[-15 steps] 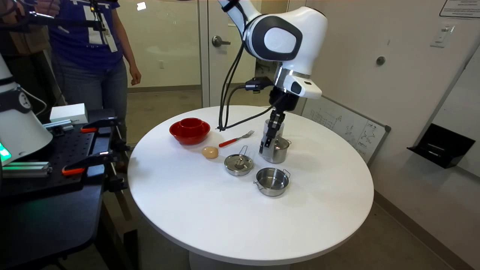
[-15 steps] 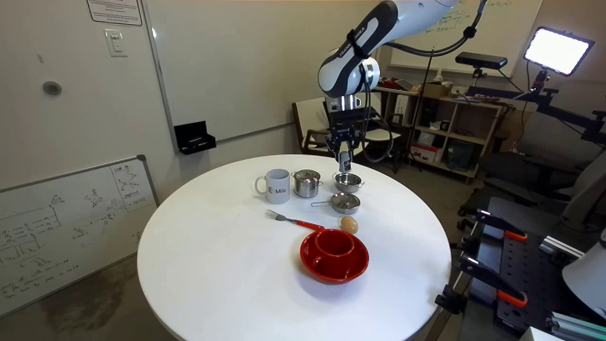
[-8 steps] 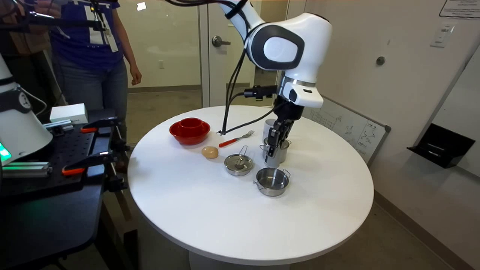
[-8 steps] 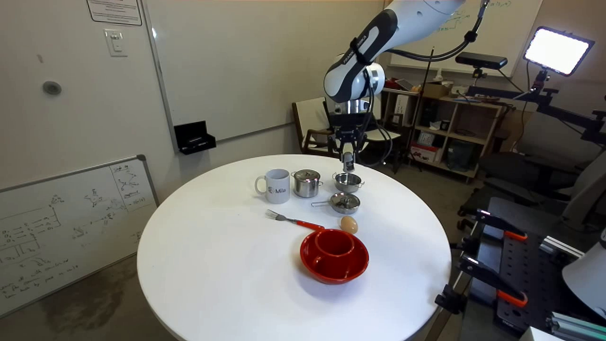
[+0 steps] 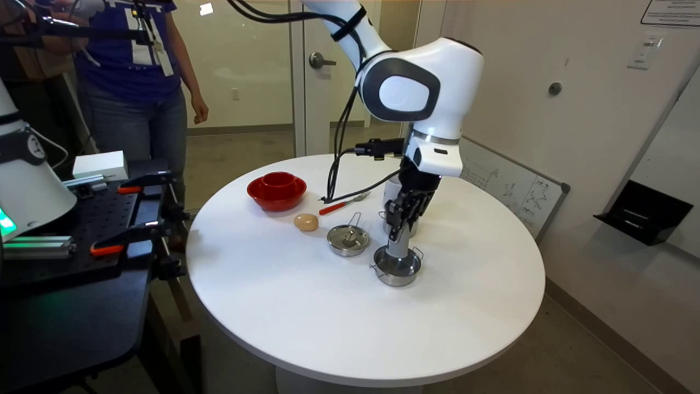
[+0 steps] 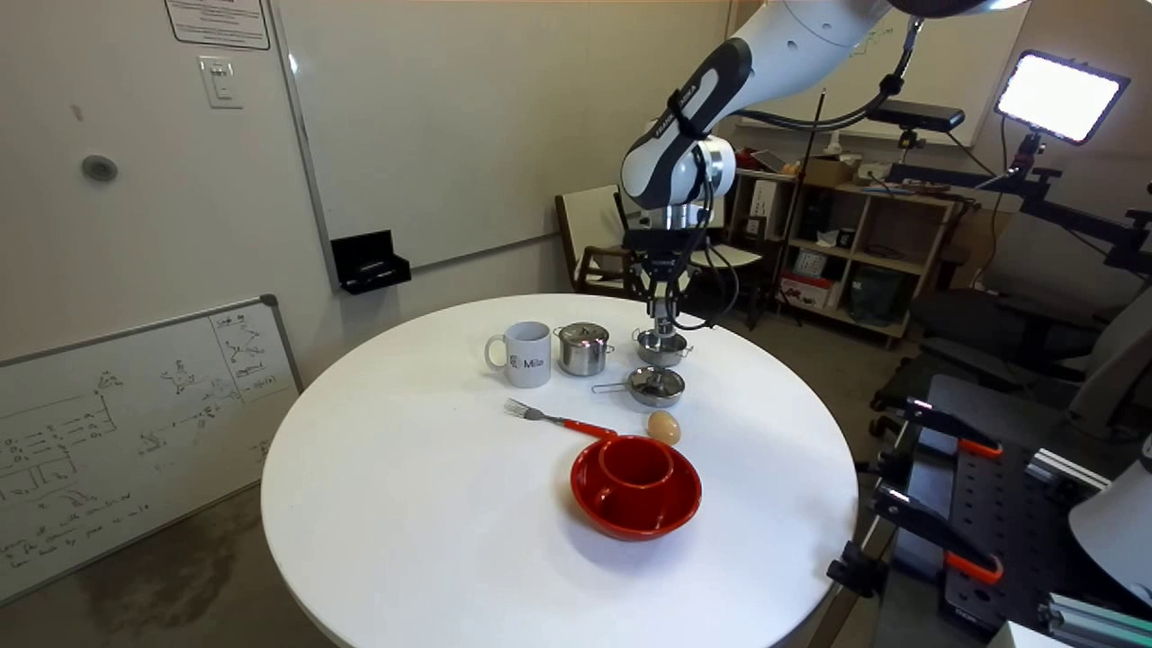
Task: Pick the bottle on the table and put it in the pot
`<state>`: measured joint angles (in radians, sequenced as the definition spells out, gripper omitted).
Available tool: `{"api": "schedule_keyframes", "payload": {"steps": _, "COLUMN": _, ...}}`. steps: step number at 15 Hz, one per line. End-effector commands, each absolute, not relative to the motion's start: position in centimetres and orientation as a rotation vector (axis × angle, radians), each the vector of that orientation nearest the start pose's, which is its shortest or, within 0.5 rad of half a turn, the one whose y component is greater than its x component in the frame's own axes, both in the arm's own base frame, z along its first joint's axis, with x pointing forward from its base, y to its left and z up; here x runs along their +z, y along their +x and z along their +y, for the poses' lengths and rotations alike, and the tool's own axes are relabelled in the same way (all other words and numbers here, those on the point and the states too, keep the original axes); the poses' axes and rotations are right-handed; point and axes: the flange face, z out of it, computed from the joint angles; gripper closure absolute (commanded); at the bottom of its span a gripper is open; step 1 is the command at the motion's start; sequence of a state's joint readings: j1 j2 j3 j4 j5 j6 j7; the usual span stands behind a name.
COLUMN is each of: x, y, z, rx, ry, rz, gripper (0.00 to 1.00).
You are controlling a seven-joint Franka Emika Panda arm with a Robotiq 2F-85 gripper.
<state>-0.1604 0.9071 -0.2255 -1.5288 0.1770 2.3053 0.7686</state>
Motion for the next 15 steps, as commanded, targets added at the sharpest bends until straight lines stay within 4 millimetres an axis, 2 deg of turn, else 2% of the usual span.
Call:
{"api": "schedule_keyframes", "payload": {"steps": 1, "x": 10.8, "y": 64.9, "z": -24.2, "rx": 0.113, "ry": -2.555, "rz": 1.902, "gripper": 0.84}}
{"api": "schedule_keyframes", "payload": {"steps": 13, "x": 8.6, "y": 65.1, "z": -24.0, "rx": 0.146, "ry": -2.459, "rz": 1.954, "gripper": 0.84}}
{"api": "schedule_keyframes", "payload": {"steps": 14, "x": 8.5, "y": 65.1, "z": -24.0, "rx": 0.149, "ry": -2.455, "rz": 1.957, "gripper": 0.54}}
{"api": "schedule_keyframes", "payload": {"steps": 15, "x": 8.4, "y": 65.2, "z": -24.0, "rx": 0.149, "ry": -2.451, "rz": 1.961, "gripper": 0.48}}
